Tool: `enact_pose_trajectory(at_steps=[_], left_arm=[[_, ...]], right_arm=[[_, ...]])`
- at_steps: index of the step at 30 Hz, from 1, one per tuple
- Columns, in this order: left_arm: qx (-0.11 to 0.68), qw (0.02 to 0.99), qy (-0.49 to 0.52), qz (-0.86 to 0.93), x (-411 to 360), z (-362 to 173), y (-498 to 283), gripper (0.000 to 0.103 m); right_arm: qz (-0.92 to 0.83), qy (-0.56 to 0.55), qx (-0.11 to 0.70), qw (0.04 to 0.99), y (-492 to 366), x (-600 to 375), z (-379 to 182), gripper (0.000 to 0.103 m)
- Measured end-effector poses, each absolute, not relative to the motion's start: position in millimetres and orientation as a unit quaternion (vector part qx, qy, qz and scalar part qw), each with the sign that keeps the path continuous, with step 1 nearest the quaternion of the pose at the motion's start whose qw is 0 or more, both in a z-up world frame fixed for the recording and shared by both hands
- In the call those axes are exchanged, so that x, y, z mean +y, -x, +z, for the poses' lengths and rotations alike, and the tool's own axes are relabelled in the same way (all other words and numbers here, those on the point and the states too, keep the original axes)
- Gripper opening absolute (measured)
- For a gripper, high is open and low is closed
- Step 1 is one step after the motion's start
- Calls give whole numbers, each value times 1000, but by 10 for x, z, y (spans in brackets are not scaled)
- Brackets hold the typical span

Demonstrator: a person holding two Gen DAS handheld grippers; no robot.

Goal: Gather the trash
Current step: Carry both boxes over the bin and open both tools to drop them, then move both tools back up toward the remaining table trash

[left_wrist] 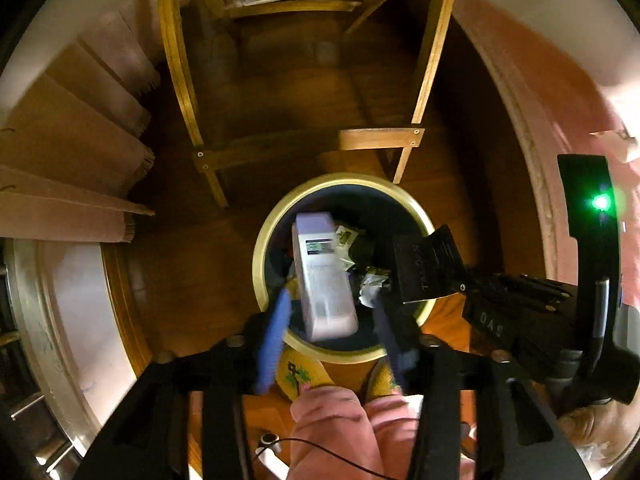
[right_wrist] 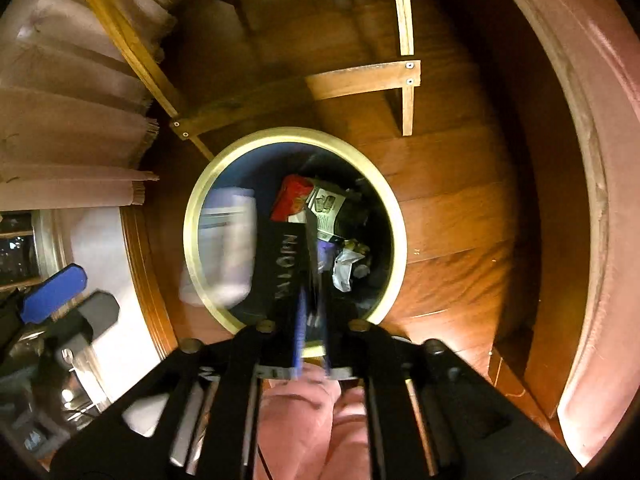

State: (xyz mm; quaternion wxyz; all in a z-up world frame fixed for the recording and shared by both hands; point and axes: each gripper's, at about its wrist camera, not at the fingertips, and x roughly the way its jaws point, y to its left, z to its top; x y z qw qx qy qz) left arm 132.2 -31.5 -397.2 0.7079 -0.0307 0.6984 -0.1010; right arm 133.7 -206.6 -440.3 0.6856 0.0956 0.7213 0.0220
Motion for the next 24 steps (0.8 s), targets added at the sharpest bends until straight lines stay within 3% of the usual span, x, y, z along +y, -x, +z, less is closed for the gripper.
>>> enact_pose_trajectory(at_steps=[1,2,3,13,24], left_arm=[[698,708,29,-100,-295,-4008,-1309,75],[697,709,27,-99,-274,-4035,-1298,81],[697,710,25,-96,-283,-4048,-1291,85],[671,739,28,-49,-5,-3754,-1282,85],[636,770,28,-28,213,-2609,-1179,85]], right_arm=[[21,-95,719,688,-1348,-2068,-4407,30],[23,-97,716,691,-1338,-2066,-4409,49],[29,-103,708,698,-1337,-2081,-4373,50],[39,-102,684,721,-1385,-2044,-3982,51],[42,-111,666,736,-1343,-1990,-3005,59]])
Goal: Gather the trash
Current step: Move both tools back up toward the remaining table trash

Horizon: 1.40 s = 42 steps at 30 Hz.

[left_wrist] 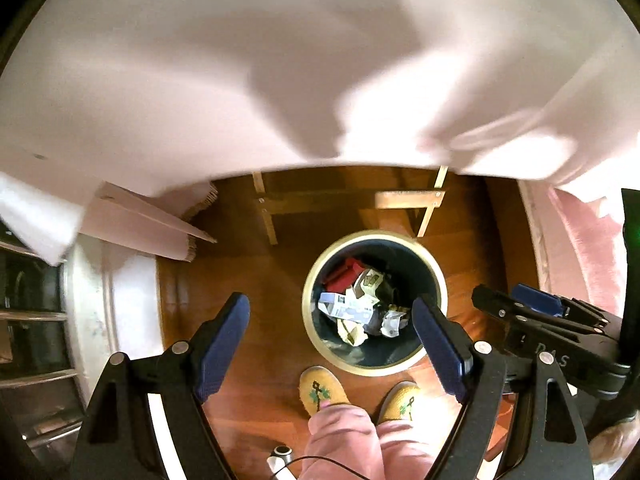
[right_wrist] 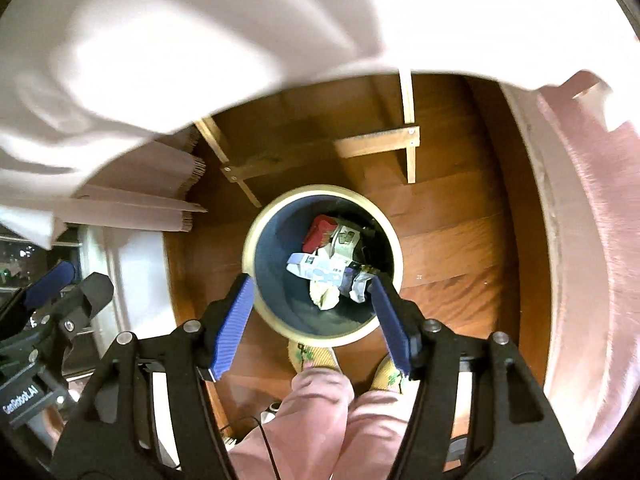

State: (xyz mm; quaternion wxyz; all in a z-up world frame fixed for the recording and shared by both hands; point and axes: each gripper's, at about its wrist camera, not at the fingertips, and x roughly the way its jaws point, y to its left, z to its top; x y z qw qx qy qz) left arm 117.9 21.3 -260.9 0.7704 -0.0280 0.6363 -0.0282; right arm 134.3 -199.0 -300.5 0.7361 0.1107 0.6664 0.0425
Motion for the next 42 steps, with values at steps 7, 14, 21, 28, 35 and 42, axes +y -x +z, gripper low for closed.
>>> enact_pose_trajectory(at_steps=[7,14,21,28,35,42], left_arm=[[599,799,40,-40,435,-1478,-1100,88],[550,833,30,-54,700,-406,-1078,90],[494,867,33,-58,1034,471,-1188,93],[454,888,42,-64,1395,1126,-1432,93],[434,898,33,-62,1594,1471,-1693,93],[430,902,30,-27,1751,1651,-2047,93]], right_arm=[[64,-87,655,748,-1230,-1828,-2037,60],[79,-66,622,776,-1258,-1666,-1046,60],[83,-46,561,823,-1387,-1451,-161,61],[88,-42,489,867,-1613,-1283,619,61],[91,-31,454,886,-1884,-1164,1031,64],[101,-16,430,897,-2356,-1057,1256,64]])
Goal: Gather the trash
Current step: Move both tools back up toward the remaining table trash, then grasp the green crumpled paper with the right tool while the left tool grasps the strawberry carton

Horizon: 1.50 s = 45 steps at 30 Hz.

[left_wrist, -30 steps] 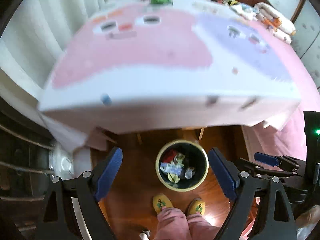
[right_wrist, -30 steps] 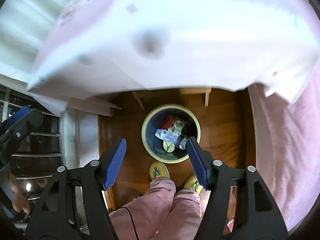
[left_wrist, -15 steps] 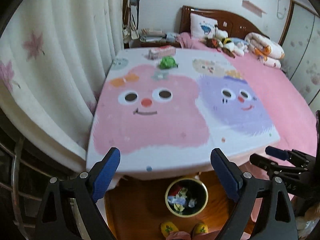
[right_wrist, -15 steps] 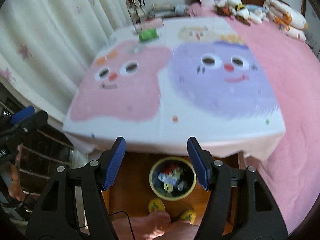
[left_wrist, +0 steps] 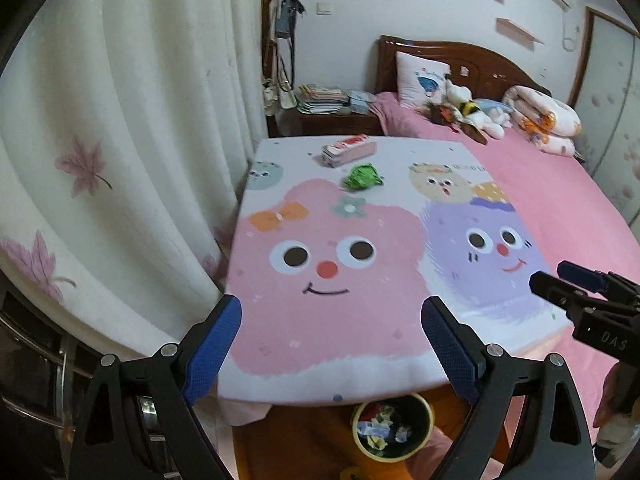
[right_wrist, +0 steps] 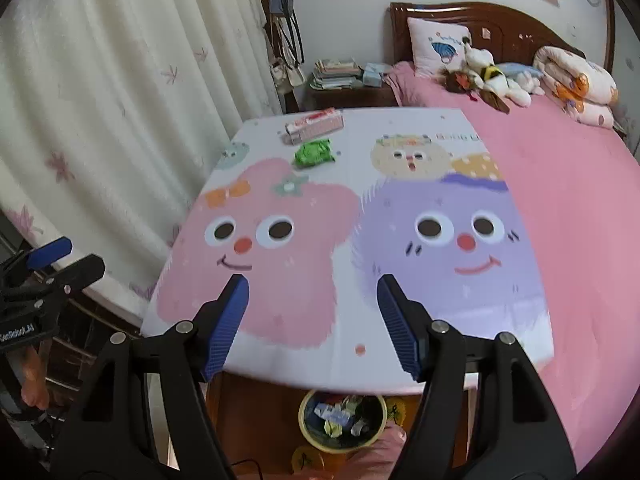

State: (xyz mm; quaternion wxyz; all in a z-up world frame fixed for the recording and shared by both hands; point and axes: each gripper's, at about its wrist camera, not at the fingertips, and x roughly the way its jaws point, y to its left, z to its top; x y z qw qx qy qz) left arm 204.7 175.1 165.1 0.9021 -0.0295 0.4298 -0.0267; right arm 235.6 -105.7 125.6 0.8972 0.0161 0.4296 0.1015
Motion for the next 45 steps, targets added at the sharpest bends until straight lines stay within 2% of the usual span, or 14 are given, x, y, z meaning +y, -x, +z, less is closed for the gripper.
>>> enact_pose_trajectory(at_steps=[6,13,19,28,32,38,40,42,45], left_arm=[[430,902,28,-20,1779,1714,-2410,92],[445,895,29,6,1674,1574,-3053,92],[478,875,52,59,1564,1235,-3914,92],[526,836,90,131,1408,575,-5151,92],[544,821,90,149,1360,286,-5510,92],[556,814,65,157,1303,26,-5866,92],[558,814,53,155,1285,-15,-6000,92],[560,814,41,150,1274,-29,-6113,92],[562,816,23,136,1238,-33,-6316,92]], right_arm=[[127,-11,424,896,-2922,-943,1296,65],[171,-2,444,880,-3885,-786,1043,66],[211,4,478,853,-4954,-708,601,66],[235,7,546,804,-6521,-599,-431,67],[245,9,561,790,-6935,-427,-774,67],[274,44,569,774,-7045,-209,-1083,67],[287,52,555,779,-7005,-199,-1089,60],[302,50,551,776,-6960,-215,-1094,46],[310,40,551,774,-6973,-313,-1107,43]])
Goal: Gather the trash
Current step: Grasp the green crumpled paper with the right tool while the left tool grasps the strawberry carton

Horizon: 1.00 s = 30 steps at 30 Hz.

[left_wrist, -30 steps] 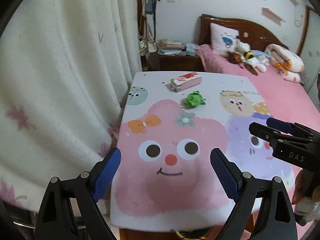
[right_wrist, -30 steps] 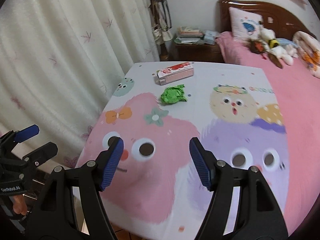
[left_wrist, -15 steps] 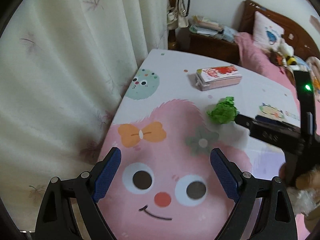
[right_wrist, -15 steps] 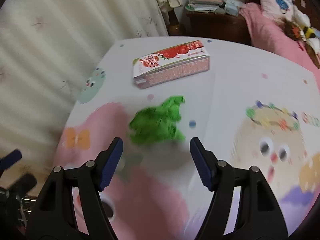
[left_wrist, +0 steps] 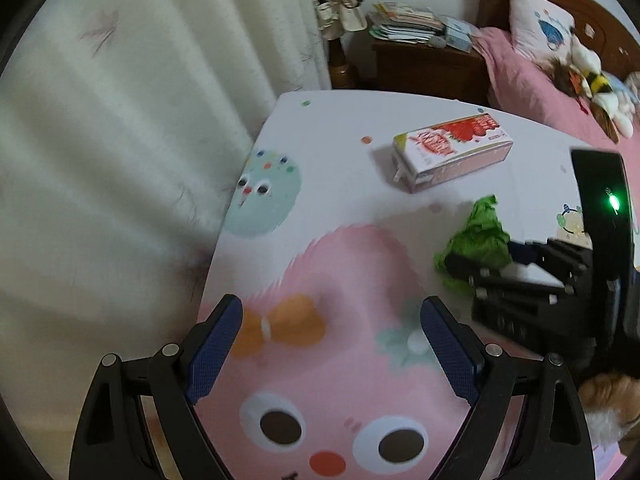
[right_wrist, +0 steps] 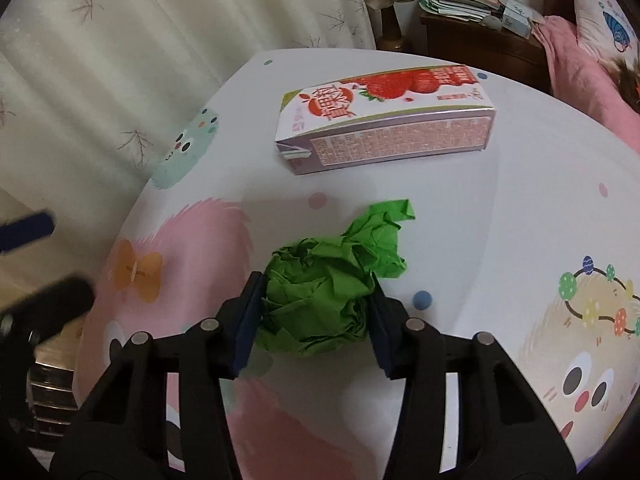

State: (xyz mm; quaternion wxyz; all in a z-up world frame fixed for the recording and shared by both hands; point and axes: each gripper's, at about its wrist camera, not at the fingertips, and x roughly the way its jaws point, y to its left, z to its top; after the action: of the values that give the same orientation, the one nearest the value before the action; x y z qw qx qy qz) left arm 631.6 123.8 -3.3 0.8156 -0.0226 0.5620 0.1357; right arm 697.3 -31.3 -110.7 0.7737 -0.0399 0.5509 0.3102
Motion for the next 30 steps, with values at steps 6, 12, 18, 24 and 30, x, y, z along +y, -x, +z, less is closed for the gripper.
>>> enact_pose_trajectory(at_steps=[6,12,18,24,30], left_arm=[[561,823,-36,82,978,-68,-6879,92],[567,818,-96,26,665,-223,-7531,92],[594,791,-143,-42,465,-525,-8101,92],[599,775,-192,-62,349,-735,-8454,92],[625,753,-190,-86,331,-940,-8708,84]], right_arm=[[281,-13,543,791,-7216,-686,-998,42],[234,-79,530,811,-7578,-1183,-945,42],[215,-123,527,813,-7805,-1533,-1026,42],[215,-143,529,808,-7783,-1756,-1108,42],[217,-147,530,807,-7702,-1831,-1178,42]])
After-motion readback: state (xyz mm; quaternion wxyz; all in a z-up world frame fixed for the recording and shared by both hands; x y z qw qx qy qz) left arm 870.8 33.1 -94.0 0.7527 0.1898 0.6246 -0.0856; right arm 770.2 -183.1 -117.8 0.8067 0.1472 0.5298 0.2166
